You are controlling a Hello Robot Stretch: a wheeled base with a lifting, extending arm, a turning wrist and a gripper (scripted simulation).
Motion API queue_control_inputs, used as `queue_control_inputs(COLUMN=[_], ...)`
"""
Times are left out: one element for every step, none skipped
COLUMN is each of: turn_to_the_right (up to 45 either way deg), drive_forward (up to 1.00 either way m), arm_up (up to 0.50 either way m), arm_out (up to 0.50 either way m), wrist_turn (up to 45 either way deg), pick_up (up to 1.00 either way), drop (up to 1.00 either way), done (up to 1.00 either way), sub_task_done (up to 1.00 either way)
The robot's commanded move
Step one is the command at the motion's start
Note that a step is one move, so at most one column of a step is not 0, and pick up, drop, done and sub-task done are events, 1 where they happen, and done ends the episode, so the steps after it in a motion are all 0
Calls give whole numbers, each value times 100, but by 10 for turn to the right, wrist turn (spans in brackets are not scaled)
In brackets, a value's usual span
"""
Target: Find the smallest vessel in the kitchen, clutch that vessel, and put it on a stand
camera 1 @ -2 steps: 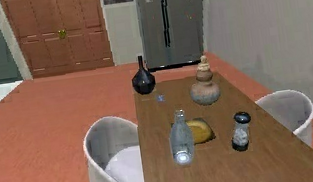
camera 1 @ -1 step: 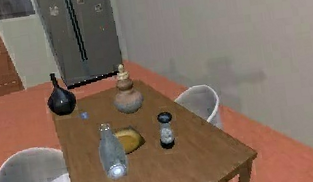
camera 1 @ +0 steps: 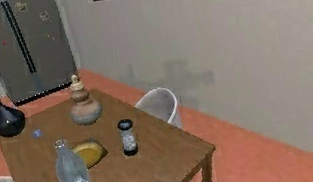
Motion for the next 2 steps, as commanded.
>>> queue_control_inputs(turn_to_the_right=[450, 450], drive_forward=[0, 0], arm_up=[0, 0], arm_out=[0, 0], wrist_turn=[0, 0], pick_up=[0, 0], drop=[0, 0], done=[0, 0], sub_task_done=[0, 0])
